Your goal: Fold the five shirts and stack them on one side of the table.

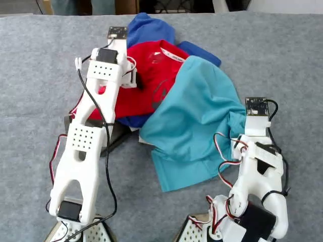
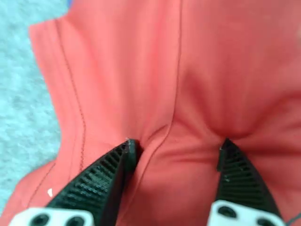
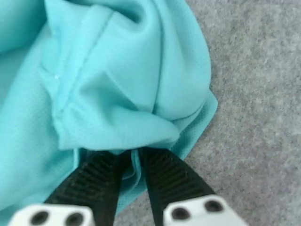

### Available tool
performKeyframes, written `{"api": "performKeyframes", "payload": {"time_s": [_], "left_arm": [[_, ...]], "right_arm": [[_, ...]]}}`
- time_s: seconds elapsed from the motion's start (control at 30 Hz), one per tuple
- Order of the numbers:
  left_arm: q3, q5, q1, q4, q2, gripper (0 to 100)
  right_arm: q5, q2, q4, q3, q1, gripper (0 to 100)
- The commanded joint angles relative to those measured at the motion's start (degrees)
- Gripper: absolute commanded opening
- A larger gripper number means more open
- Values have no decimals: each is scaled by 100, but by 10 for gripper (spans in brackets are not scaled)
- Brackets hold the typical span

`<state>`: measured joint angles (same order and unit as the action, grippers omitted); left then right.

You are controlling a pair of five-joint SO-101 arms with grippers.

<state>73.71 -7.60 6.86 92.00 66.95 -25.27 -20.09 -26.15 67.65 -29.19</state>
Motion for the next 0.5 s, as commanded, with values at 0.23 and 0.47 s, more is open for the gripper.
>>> {"api": "performKeyframes", "payload": {"time_s": [0.23, 0.47], "left_arm": [[259, 360, 75, 229, 360, 34], [347, 360, -1015, 527, 299, 29]], "right_arm": [[-44, -110, 97, 13, 53, 14], [-44, -110, 97, 13, 53, 14]]}}
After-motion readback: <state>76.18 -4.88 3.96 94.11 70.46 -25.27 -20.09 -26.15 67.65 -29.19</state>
